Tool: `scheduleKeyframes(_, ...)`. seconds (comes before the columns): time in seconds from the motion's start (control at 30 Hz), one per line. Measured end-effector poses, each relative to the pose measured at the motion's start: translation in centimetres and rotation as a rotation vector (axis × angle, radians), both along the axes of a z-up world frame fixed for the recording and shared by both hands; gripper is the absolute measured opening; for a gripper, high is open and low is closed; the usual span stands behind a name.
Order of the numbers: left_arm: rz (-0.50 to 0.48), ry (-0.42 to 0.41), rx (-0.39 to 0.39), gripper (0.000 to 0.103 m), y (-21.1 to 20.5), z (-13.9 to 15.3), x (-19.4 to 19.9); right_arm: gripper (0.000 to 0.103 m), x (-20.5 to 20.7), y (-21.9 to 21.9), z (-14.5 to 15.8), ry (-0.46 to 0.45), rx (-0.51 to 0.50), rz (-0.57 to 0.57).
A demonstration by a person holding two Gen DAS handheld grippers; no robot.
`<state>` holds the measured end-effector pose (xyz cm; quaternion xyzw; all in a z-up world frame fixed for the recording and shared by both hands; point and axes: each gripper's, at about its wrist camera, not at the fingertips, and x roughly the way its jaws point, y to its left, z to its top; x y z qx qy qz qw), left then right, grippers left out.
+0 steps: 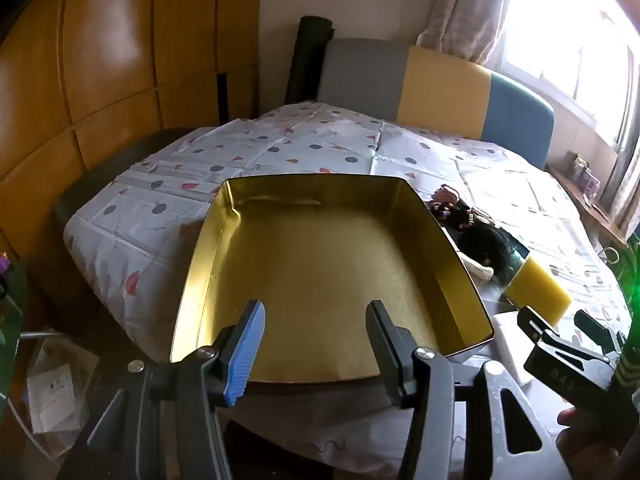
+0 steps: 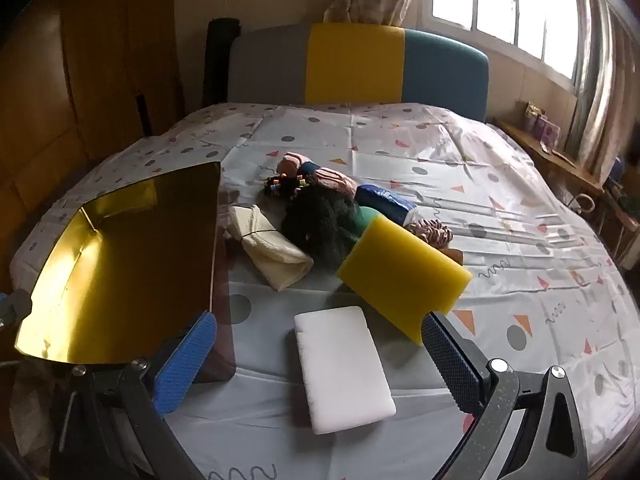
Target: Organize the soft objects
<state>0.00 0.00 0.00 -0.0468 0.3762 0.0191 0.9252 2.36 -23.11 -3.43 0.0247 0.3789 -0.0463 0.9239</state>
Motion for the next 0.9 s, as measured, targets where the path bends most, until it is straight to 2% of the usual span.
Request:
scheduleKeyframes(0.07, -0.005, -0.007, 0.003, 0.053, 0.0, 0.0, 0.0, 0.103, 0.1, -0.5, -0.1, 0.004, 0.005, 0.001)
scheduleKeyframes(0.13, -0.008, -0.010, 0.004, 0.053, 0.1, 0.0, 0.1, 0.103, 0.0, 0.9, 0.3, -0.010, -0.062, 0.007)
scheduleKeyframes(0.9, 0.025, -0.026, 0.018, 0.053, 0.6, 0.6, -0.2, 0.103, -0.6, 2.4, 1.0, -0.058, -0.078, 0.040)
